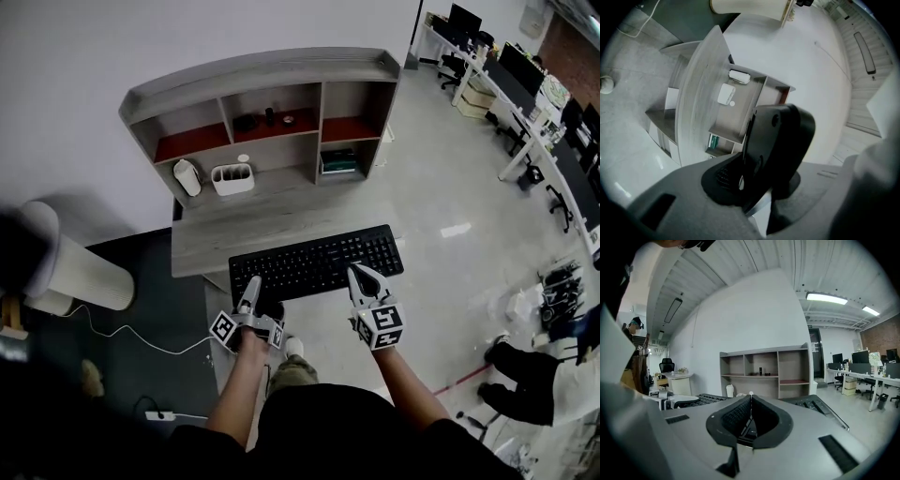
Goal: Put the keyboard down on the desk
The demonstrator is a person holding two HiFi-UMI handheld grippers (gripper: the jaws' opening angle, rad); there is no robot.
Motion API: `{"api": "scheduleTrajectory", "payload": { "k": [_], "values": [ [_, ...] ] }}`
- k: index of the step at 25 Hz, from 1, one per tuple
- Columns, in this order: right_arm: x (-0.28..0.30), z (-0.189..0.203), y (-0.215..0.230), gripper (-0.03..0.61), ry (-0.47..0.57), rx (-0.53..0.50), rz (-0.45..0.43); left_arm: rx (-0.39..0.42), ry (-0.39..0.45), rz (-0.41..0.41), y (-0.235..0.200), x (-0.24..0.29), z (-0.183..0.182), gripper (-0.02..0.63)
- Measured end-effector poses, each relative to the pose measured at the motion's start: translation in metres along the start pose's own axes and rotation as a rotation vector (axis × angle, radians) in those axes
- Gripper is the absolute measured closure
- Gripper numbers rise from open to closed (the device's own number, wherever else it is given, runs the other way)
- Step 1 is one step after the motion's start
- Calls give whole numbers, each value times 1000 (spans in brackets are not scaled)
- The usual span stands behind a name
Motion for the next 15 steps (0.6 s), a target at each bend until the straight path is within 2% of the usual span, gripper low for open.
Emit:
{"api": "scheduleTrajectory", "payload": {
  "k": [15],
  "values": [
    [123, -17, 12, 565, -18, 54, 75, -11, -49, -47, -5, 106, -87, 515]
  ]
}}
Point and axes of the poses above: the fingertips, and each gripper's own axes: x forward along the fingers, y to its right, z out of its underside, the point moved 8 cm from there along -x, backward along the fingers, and after that the axes turned 1 degree about -y, right-handed, at the moved point
